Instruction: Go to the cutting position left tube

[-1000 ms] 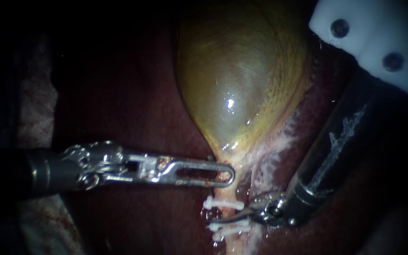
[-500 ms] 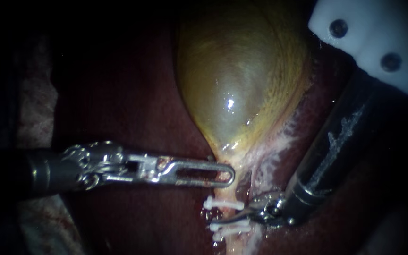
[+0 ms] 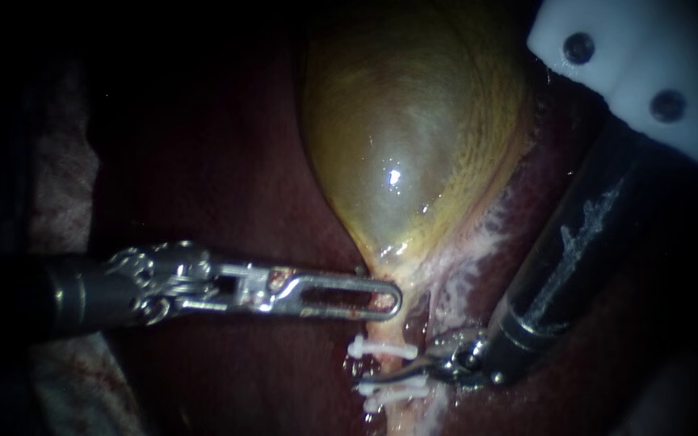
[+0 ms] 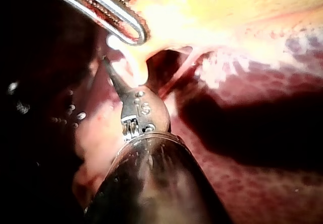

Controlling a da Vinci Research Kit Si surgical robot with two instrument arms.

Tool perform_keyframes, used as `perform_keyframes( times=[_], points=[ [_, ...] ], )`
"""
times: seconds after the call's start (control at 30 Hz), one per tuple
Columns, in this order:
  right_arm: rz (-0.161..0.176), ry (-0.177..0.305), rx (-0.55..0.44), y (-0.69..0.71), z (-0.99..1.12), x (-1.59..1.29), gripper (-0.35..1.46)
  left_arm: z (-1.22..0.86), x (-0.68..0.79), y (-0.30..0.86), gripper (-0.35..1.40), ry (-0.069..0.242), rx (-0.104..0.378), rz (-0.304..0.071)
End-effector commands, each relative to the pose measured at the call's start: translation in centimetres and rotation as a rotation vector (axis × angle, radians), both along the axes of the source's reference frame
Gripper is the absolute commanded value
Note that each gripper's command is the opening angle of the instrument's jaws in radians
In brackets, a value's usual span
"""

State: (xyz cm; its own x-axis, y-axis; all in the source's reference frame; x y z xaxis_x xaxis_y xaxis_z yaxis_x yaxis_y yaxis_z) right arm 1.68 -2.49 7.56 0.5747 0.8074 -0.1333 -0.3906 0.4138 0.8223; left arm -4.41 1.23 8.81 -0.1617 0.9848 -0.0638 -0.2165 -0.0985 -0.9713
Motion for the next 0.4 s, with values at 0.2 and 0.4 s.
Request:
perform_keyframes(
  times=[0.2, 0.4],
  points=[
    [0.0, 0.0, 0.0, 0.0, 0.0, 0.0, 0.58, 0.0, 0.0, 0.0, -0.35, 0.0, 0.0, 0.0],
    [0.0, 0.0, 0.0, 0.0, 0.0, 0.0, 0.58, 0.0, 0.0, 0.0, -0.35, 0.0, 0.0, 0.0]
  ],
)
